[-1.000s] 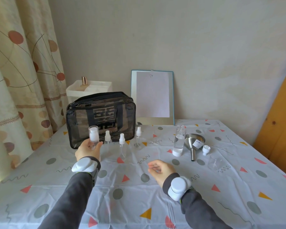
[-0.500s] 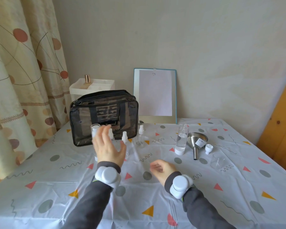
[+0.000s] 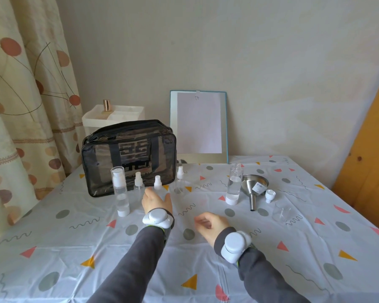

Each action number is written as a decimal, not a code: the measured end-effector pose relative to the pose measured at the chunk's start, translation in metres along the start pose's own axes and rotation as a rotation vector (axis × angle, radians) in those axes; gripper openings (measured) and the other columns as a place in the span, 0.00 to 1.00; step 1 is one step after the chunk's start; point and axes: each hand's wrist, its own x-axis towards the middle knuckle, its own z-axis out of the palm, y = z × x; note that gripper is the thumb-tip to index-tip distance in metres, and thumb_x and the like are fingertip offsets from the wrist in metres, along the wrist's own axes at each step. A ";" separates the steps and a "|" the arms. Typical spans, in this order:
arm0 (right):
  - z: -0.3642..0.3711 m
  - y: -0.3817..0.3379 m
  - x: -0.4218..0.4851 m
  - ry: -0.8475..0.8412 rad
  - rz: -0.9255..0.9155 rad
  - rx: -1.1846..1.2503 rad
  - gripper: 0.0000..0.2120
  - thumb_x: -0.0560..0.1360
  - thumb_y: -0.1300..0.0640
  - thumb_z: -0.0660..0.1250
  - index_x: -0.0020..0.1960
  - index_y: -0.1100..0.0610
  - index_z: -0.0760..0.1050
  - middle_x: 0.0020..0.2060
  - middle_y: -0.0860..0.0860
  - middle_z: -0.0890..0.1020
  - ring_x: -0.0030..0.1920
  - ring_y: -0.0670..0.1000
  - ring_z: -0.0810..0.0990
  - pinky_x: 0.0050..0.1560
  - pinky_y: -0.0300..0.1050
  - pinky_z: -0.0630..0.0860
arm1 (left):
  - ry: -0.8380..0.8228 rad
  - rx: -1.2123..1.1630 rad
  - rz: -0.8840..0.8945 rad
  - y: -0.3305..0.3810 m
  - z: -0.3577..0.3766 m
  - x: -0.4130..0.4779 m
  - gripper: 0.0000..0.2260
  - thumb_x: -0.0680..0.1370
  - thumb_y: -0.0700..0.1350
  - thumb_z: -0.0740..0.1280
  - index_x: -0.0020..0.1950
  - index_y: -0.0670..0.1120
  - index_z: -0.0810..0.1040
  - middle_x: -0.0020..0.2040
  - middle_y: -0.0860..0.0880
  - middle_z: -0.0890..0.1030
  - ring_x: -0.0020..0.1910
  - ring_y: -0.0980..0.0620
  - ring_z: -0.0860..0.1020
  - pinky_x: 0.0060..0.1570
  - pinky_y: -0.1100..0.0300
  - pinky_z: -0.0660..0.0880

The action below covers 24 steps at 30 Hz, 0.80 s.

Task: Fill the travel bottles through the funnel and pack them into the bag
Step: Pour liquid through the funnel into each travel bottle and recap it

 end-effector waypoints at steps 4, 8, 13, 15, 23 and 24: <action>-0.004 -0.001 -0.001 -0.013 0.014 0.021 0.09 0.74 0.56 0.65 0.53 0.53 0.77 0.45 0.45 0.79 0.49 0.45 0.78 0.56 0.43 0.76 | -0.061 0.071 -0.037 -0.002 0.002 0.012 0.15 0.76 0.47 0.65 0.59 0.42 0.69 0.58 0.42 0.75 0.60 0.41 0.72 0.59 0.48 0.69; -0.006 -0.002 -0.003 0.040 -0.011 0.018 0.07 0.75 0.57 0.65 0.52 0.53 0.78 0.46 0.46 0.80 0.49 0.46 0.78 0.57 0.41 0.75 | -0.023 -0.004 0.010 -0.001 -0.003 0.006 0.13 0.76 0.47 0.66 0.57 0.43 0.72 0.56 0.45 0.77 0.58 0.43 0.72 0.58 0.50 0.69; -0.013 -0.023 -0.002 0.232 -0.093 0.153 0.08 0.74 0.52 0.67 0.52 0.52 0.77 0.47 0.45 0.79 0.49 0.42 0.77 0.53 0.34 0.71 | -0.139 -0.264 0.155 0.014 -0.011 -0.038 0.14 0.69 0.51 0.74 0.50 0.51 0.75 0.43 0.56 0.78 0.44 0.55 0.77 0.47 0.61 0.70; -0.015 -0.034 -0.001 0.317 -0.131 0.203 0.10 0.72 0.49 0.69 0.52 0.50 0.76 0.46 0.43 0.78 0.49 0.42 0.77 0.53 0.36 0.72 | -0.227 -0.295 0.162 0.016 -0.011 -0.056 0.12 0.68 0.51 0.74 0.46 0.53 0.74 0.42 0.58 0.78 0.42 0.61 0.77 0.44 0.63 0.72; -0.014 -0.041 -0.009 0.413 -0.111 0.138 0.13 0.65 0.49 0.76 0.42 0.50 0.74 0.41 0.45 0.77 0.43 0.42 0.75 0.39 0.22 0.67 | -0.265 -0.228 0.182 0.017 0.000 -0.087 0.09 0.69 0.45 0.70 0.38 0.59 0.71 0.35 0.60 0.78 0.38 0.64 0.77 0.36 0.69 0.71; -0.015 -0.039 -0.009 0.425 -0.107 0.133 0.12 0.65 0.49 0.76 0.41 0.50 0.74 0.41 0.45 0.78 0.42 0.39 0.74 0.40 0.21 0.66 | -0.266 -0.217 0.190 0.017 0.001 -0.088 0.10 0.69 0.46 0.70 0.38 0.59 0.71 0.35 0.60 0.78 0.37 0.66 0.76 0.34 0.73 0.68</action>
